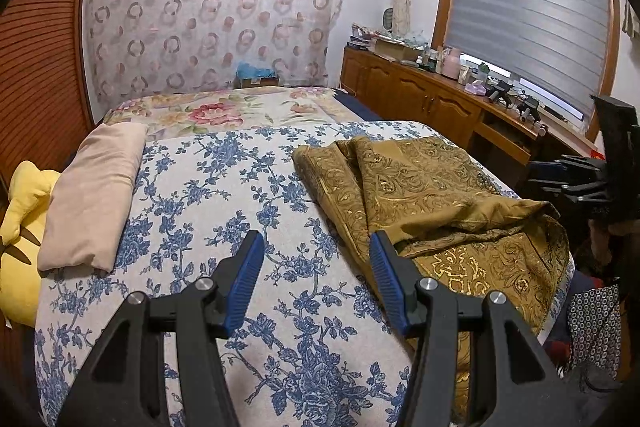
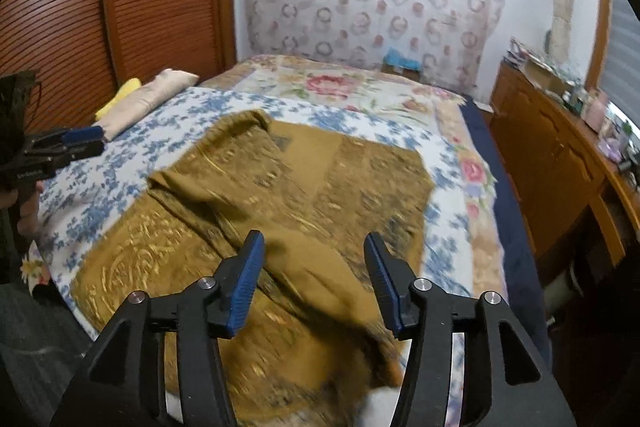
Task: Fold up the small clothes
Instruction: 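Open the right gripper and press the folded cloth flat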
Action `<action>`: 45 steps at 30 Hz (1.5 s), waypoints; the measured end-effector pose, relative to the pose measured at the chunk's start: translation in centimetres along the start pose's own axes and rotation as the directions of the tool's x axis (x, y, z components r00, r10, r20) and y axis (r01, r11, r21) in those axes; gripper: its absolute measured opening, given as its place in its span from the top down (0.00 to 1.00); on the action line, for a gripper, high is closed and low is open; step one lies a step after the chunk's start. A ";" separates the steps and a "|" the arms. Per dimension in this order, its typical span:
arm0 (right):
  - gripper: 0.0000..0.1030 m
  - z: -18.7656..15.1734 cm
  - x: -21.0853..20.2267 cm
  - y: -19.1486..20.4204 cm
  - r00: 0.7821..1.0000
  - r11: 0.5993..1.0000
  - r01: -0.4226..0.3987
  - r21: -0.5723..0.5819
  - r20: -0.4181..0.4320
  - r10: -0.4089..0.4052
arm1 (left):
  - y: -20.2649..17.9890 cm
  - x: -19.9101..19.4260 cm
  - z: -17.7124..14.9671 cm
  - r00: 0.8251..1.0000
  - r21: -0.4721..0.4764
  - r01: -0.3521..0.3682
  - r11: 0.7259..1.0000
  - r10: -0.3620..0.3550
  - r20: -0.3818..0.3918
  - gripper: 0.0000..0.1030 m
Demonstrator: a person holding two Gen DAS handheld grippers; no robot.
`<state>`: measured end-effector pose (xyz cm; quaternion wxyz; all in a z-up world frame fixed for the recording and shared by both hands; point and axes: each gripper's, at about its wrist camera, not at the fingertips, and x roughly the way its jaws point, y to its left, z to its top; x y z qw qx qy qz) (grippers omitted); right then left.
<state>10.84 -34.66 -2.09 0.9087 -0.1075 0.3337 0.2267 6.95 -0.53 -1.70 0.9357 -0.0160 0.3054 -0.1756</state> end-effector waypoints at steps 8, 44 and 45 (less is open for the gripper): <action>0.46 2.1 4.9 3.9 0.993 0.990 -0.108 -0.092 -0.060 0.103 | 0.2 0.1 -0.3 1.000 -0.005 -0.003 1.000 0.003 -0.006 0.48; 0.97 4.8 9.0 9.2 0.955 0.931 -0.290 -0.220 -0.127 0.268 | -1.0 1.0 -1.6 0.998 -0.002 0.030 1.000 -0.030 -0.046 0.48; 0.97 5.6 8.3 8.3 0.960 0.938 -0.278 -0.206 -0.102 0.262 | -1.0 1.0 -1.6 0.998 -0.002 0.030 1.000 -0.030 -0.047 0.48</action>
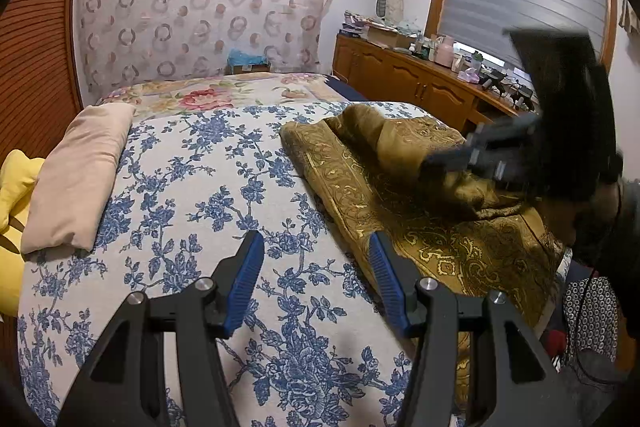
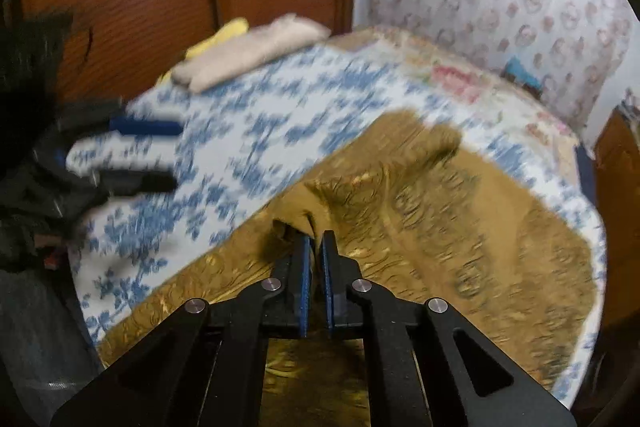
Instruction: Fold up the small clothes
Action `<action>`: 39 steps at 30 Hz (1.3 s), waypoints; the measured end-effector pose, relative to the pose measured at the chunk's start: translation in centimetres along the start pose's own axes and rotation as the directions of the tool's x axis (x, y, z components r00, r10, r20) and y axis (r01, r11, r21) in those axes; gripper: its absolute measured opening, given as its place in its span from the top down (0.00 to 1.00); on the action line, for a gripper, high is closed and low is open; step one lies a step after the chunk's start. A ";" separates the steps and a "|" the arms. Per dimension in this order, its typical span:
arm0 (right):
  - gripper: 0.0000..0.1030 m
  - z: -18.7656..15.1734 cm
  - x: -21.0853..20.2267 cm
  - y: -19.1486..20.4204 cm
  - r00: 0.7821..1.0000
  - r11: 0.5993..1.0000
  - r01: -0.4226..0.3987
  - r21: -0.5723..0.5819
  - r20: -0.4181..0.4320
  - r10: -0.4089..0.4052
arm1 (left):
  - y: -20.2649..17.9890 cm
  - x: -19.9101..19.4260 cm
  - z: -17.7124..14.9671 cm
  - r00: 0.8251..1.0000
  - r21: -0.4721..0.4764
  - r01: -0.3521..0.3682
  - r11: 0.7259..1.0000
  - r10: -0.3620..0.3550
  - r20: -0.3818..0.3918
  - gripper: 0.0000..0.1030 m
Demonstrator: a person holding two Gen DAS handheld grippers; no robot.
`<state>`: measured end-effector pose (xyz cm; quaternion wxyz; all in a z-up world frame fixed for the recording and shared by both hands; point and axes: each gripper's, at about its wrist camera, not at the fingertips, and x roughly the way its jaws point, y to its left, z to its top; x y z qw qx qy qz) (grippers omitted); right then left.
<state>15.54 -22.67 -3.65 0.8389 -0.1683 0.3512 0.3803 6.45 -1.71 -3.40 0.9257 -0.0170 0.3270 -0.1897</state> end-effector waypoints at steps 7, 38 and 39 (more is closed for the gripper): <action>0.97 3.0 -4.5 -6.6 0.980 0.982 0.180 0.062 0.076 -0.184 | -0.3 0.2 -0.2 1.000 0.001 0.011 1.000 -0.011 -0.007 0.48; 0.55 -8.6 -7.6 -8.7 0.935 0.900 0.354 0.253 -0.095 -0.341 | -4.1 1.4 -2.1 0.992 0.070 0.078 0.994 -0.071 -0.103 0.48; 0.54 -9.1 -7.8 -8.3 0.935 0.899 0.355 0.258 -0.098 -0.341 | -4.3 1.3 -2.3 0.991 0.072 0.081 0.994 -0.072 -0.109 0.48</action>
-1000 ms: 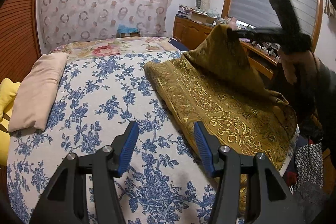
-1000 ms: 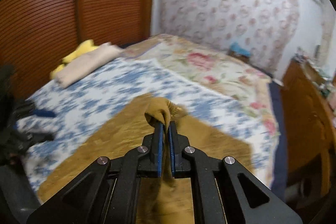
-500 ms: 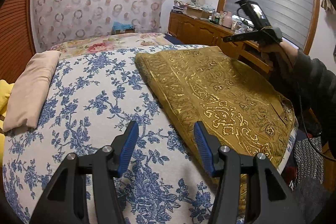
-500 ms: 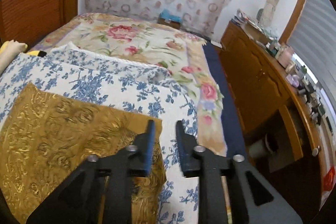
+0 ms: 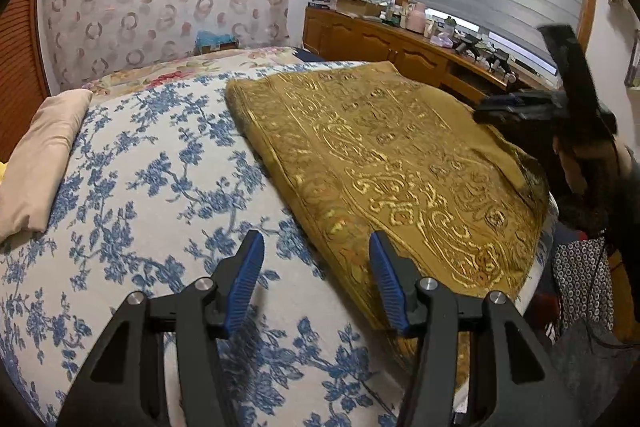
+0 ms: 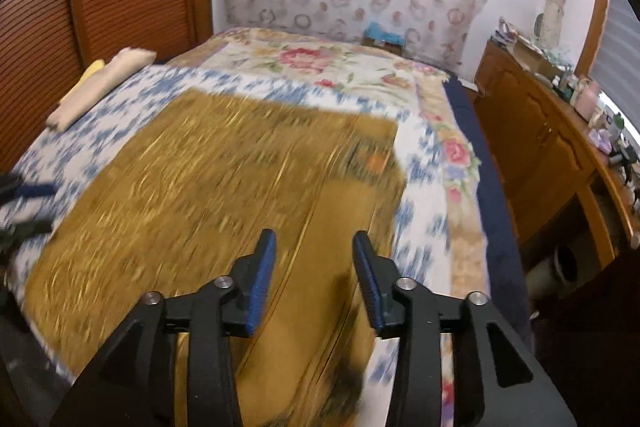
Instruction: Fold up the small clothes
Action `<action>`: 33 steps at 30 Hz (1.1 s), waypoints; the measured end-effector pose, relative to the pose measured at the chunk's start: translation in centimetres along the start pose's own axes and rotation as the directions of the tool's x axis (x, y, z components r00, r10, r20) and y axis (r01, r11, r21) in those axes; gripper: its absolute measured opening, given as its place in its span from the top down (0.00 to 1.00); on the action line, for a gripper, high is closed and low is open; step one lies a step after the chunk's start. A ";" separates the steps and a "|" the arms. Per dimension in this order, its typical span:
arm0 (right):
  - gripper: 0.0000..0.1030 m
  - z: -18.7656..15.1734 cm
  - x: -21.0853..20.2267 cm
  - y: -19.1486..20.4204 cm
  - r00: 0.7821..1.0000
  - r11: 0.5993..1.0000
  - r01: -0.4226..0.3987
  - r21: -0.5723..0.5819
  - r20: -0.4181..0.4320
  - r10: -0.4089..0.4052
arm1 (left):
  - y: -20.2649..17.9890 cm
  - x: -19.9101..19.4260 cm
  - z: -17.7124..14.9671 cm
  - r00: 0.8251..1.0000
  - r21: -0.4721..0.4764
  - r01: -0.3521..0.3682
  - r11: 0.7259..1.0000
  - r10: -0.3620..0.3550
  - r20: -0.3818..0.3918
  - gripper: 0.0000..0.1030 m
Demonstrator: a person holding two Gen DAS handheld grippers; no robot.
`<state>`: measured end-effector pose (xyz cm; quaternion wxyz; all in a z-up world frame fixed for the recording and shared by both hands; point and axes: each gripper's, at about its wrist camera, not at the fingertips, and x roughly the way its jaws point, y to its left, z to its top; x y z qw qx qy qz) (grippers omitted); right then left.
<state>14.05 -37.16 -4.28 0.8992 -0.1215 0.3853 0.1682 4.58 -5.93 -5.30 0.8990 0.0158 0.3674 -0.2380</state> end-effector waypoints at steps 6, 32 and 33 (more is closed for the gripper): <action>0.53 -3.7 -2.3 0.3 1.000 0.999 0.018 0.039 -0.002 -0.018 | -1.2 -0.4 -0.9 1.000 0.014 0.022 1.000 -0.022 -0.022 0.48; 0.41 -5.7 -1.7 5.7 0.994 0.994 -0.111 -0.004 -0.025 0.111 | -3.3 -0.4 -2.8 0.989 0.031 0.108 0.994 -0.104 -0.108 0.53; 0.41 -5.9 -1.4 5.7 0.993 0.993 -0.115 -0.004 -0.033 0.115 | -3.3 -0.3 -2.9 0.986 0.027 0.127 0.992 -0.123 -0.116 0.53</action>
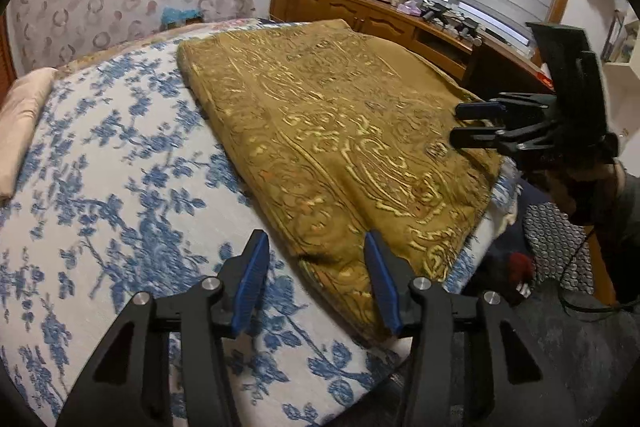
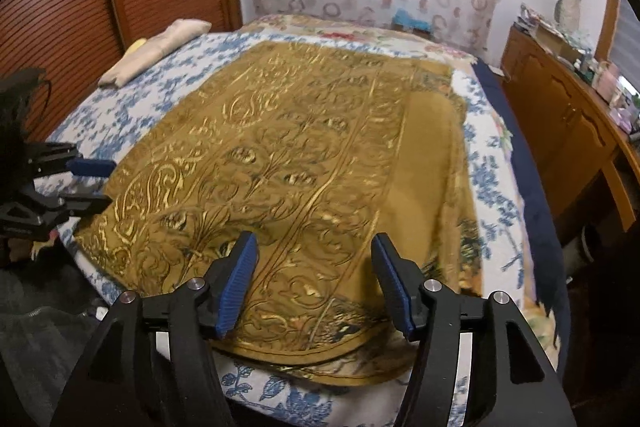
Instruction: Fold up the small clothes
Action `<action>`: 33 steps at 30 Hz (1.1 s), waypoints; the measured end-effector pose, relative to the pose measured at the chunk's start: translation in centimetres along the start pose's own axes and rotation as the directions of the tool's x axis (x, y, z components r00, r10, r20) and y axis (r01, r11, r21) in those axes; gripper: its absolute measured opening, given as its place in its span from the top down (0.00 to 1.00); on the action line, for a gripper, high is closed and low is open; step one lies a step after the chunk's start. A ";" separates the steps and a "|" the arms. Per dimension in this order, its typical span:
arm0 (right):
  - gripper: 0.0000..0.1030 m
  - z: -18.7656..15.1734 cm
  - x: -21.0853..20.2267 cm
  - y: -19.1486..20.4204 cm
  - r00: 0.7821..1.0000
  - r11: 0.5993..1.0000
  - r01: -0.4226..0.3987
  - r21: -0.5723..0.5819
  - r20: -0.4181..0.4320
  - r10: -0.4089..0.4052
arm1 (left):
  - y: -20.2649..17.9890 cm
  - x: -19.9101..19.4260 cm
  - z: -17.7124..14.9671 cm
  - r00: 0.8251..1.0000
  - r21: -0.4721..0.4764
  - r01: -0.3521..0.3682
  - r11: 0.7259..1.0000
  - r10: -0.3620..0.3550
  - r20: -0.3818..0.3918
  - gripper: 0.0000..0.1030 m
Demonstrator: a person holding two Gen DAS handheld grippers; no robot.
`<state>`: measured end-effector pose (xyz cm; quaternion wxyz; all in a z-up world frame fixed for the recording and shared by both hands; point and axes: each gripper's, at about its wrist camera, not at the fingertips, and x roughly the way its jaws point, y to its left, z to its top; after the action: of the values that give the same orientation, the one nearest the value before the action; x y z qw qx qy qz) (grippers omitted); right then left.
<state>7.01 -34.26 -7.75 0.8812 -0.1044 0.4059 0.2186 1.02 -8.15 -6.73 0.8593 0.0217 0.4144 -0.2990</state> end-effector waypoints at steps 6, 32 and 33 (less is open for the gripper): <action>0.40 -0.4 0.3 -0.2 1.000 1.000 -0.021 0.015 0.001 0.021 | -0.6 -0.2 -0.2 0.999 0.012 0.046 0.999 -0.046 -0.020 0.74; 0.34 0.8 -2.7 2.4 0.995 0.996 -0.082 -0.030 0.056 0.083 | 1.1 0.7 12.1 0.986 0.016 -0.014 1.000 0.011 0.167 0.98; 0.34 0.6 -2.3 2.1 0.996 0.997 -0.078 -0.025 0.048 0.079 | 1.3 0.9 12.1 0.986 0.011 -0.017 1.000 0.015 0.165 0.98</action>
<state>5.11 -32.85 -5.58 0.8803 -0.0931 0.3855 0.2603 10.62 -10.97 0.26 0.8929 0.0057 0.3398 -0.2955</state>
